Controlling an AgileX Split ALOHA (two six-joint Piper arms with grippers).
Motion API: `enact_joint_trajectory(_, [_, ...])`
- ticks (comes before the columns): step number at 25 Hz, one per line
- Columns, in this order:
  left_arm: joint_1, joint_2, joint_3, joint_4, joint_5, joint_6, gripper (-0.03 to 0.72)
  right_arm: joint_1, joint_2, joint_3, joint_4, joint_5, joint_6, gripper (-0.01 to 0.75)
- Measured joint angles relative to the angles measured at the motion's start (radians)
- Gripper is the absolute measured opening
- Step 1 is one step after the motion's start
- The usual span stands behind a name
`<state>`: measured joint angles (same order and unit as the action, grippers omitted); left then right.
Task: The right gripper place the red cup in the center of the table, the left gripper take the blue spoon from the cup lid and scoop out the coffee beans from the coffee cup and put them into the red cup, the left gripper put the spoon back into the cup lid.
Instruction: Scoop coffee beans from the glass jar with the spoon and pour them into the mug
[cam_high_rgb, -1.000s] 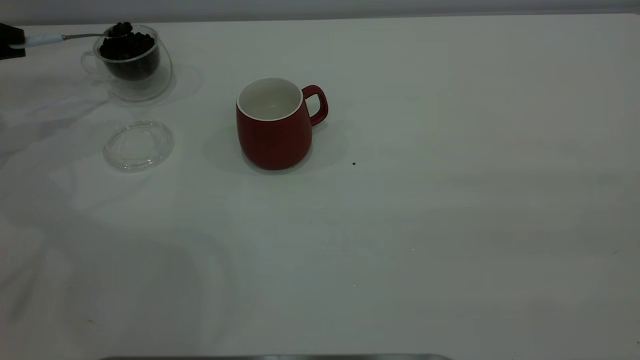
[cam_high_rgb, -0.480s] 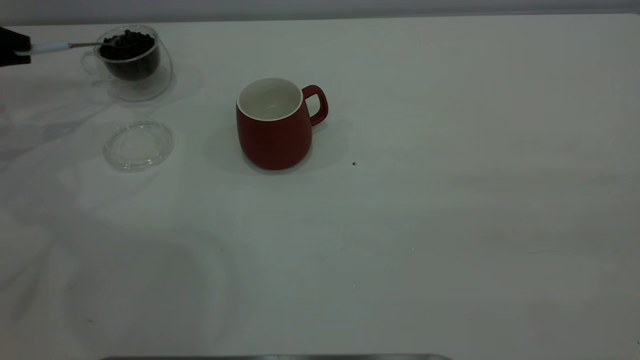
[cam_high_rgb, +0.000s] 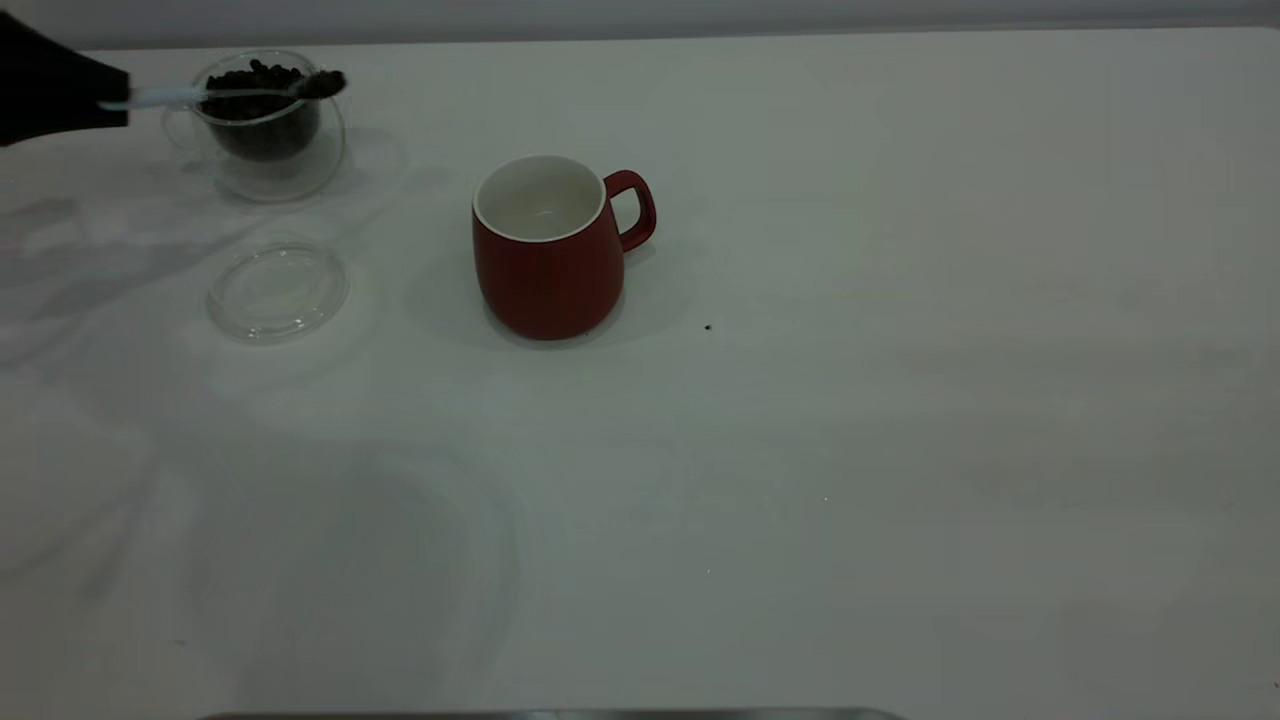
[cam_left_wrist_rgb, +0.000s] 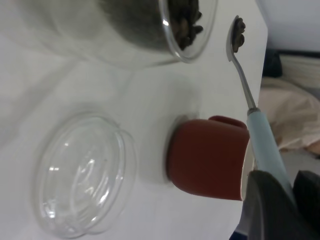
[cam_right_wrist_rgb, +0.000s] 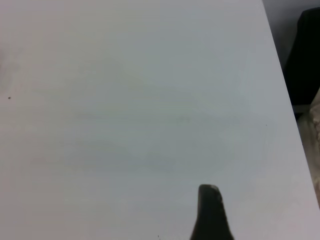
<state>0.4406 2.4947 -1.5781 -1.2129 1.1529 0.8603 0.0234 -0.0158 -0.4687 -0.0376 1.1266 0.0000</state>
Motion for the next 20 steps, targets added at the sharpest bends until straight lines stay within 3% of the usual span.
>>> enact_joint_trajectory(20, [-0.159, 0.000, 0.000, 0.001, 0.000, -0.013, 0.123, 0.000, 0.000, 0.000, 0.000, 0.000, 0.000, 0.574])
